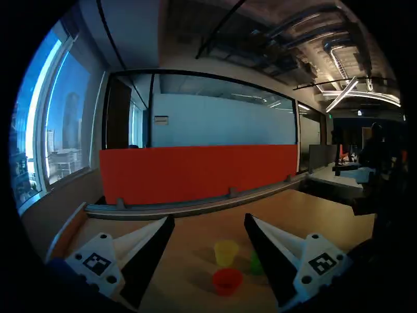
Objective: Pour water
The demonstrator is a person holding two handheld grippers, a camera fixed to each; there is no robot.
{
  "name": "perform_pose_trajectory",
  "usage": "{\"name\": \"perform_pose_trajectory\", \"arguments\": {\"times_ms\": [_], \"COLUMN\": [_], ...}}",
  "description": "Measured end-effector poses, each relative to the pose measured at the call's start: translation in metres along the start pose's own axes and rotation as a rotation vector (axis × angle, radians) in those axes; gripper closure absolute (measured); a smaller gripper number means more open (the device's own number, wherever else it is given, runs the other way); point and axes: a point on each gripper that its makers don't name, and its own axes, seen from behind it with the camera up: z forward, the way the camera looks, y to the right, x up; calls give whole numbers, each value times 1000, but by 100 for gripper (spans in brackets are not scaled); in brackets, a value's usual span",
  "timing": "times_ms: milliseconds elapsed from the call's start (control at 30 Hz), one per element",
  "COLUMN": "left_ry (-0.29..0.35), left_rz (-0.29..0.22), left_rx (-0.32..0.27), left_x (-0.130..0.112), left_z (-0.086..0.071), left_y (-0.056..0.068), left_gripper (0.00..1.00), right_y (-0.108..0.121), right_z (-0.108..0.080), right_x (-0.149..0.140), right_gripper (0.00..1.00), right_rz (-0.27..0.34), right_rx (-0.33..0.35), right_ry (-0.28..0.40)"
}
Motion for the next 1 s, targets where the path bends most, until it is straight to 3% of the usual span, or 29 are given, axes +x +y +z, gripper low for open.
{"name": "perform_pose_trajectory", "arguments": {"times_ms": [400,700,1000], "left_ry": [-28,-65,-117], "left_rz": [17,25,17], "left_rx": [-153,-265,-327], "left_x": [-3,-6,-24], "left_z": [3,6,18], "left_y": [27,51,59], "left_gripper": [0,1,1], "right_y": [-28,-44,-58], "right_z": [-3,3,6], "right_x": [4,-11,-36], "right_gripper": [1,1,1], "right_rz": [-21,-77,-146], "right_rx": [141,218,273], "right_ry": [-34,-114,-178]}}
